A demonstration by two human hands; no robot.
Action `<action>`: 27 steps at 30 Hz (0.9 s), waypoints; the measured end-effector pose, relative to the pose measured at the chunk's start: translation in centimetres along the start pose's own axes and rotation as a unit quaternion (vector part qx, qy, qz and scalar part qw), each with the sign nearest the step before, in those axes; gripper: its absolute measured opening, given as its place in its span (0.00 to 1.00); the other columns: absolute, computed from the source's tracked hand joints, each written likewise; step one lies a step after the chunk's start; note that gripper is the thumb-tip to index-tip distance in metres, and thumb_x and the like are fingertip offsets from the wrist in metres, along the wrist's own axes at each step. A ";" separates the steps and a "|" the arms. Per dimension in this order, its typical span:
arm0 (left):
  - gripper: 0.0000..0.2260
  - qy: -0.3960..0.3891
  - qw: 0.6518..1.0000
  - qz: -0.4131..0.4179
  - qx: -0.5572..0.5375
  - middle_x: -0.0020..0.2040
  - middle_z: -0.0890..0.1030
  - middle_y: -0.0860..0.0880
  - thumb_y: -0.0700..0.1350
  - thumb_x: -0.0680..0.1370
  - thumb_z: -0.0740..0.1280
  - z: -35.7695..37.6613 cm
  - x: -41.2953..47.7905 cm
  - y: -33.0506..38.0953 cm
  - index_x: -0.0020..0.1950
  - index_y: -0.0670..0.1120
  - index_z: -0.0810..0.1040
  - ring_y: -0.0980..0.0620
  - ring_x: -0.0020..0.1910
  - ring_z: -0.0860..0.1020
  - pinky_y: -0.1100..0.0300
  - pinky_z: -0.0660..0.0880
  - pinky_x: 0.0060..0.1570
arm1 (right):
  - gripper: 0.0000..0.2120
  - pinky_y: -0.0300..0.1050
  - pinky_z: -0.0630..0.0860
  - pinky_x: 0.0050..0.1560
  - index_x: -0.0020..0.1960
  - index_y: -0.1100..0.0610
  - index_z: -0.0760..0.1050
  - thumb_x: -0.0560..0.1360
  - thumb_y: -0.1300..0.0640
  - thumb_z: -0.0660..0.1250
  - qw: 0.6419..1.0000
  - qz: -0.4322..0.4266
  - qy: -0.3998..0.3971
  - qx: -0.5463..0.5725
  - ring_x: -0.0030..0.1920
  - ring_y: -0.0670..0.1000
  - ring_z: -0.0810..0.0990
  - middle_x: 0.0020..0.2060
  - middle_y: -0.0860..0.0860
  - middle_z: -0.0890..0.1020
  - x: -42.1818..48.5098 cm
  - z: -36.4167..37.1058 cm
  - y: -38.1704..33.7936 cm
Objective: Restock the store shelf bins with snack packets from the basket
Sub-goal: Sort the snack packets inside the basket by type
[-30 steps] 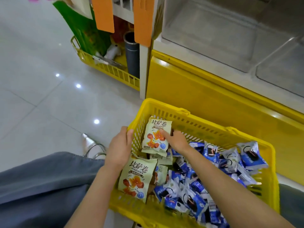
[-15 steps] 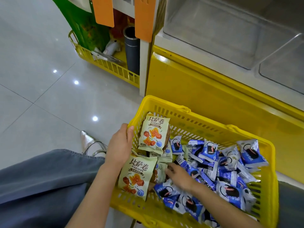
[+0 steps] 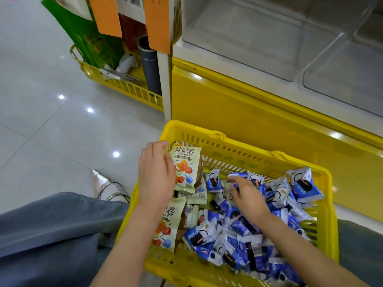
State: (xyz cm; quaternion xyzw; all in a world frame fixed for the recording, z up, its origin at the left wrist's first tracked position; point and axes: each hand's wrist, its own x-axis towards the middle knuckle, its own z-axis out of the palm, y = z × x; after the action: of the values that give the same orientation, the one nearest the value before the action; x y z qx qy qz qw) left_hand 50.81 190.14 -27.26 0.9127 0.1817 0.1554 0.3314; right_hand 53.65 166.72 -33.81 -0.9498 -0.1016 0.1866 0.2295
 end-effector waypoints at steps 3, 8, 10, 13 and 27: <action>0.09 -0.095 0.992 0.070 -0.047 0.54 0.74 0.49 0.41 0.80 0.57 2.7 -1.0 3.5 0.59 0.45 0.72 0.53 0.52 0.72 0.60 0.68 0.52 | 0.24 0.44 0.63 0.67 0.72 0.54 0.62 0.78 0.51 0.62 0.990 -0.056 -0.061 -0.118 0.68 0.51 0.68 0.68 0.52 0.70 1.7 -1.8 2.9; 0.11 -0.312 0.948 0.065 -0.024 0.58 0.73 0.48 0.42 0.80 0.56 9.7 -3.5 3.7 0.62 0.46 0.69 0.51 0.56 0.72 0.57 0.70 0.56 | 0.44 0.52 0.54 0.73 0.76 0.54 0.47 0.71 0.37 0.65 0.945 -0.057 -0.162 -0.279 0.74 0.53 0.56 0.74 0.50 0.58 2.9 -0.7 4.6; 0.12 -0.379 0.925 0.033 -0.024 0.60 0.73 0.46 0.42 0.81 0.57 12.4 -3.5 2.7 0.63 0.45 0.68 0.49 0.57 0.73 0.58 0.69 0.55 | 0.40 0.53 0.57 0.71 0.76 0.52 0.48 0.73 0.41 0.66 0.948 -0.037 -0.140 -0.283 0.74 0.52 0.56 0.74 0.50 0.59 2.8 -0.8 5.7; 0.15 -0.452 0.891 -0.030 -0.034 0.63 0.73 0.42 0.41 0.81 0.57 16.3 -2.8 1.6 0.68 0.43 0.67 0.47 0.57 0.74 0.57 0.69 0.56 | 0.28 0.51 0.57 0.71 0.74 0.51 0.57 0.77 0.49 0.63 0.964 -0.023 -0.136 -0.225 0.75 0.49 0.54 0.73 0.48 0.62 2.3 -1.6 7.6; 0.18 -0.558 0.823 -0.067 0.081 0.64 0.72 0.39 0.46 0.79 0.62 23.2 -2.0 0.0 0.67 0.41 0.68 0.42 0.61 0.73 0.53 0.71 0.56 | 0.18 0.46 0.69 0.60 0.67 0.55 0.70 0.82 0.51 0.54 0.998 0.034 -0.017 -0.059 0.65 0.52 0.68 0.63 0.52 0.74 2.5 -1.9 7.6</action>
State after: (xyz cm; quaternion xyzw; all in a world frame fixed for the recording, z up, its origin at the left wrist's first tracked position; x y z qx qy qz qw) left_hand 58.44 176.54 -44.53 0.8526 0.0385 -0.4184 0.3109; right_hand 57.50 160.02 -36.59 -0.9614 -0.0836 0.2039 0.1645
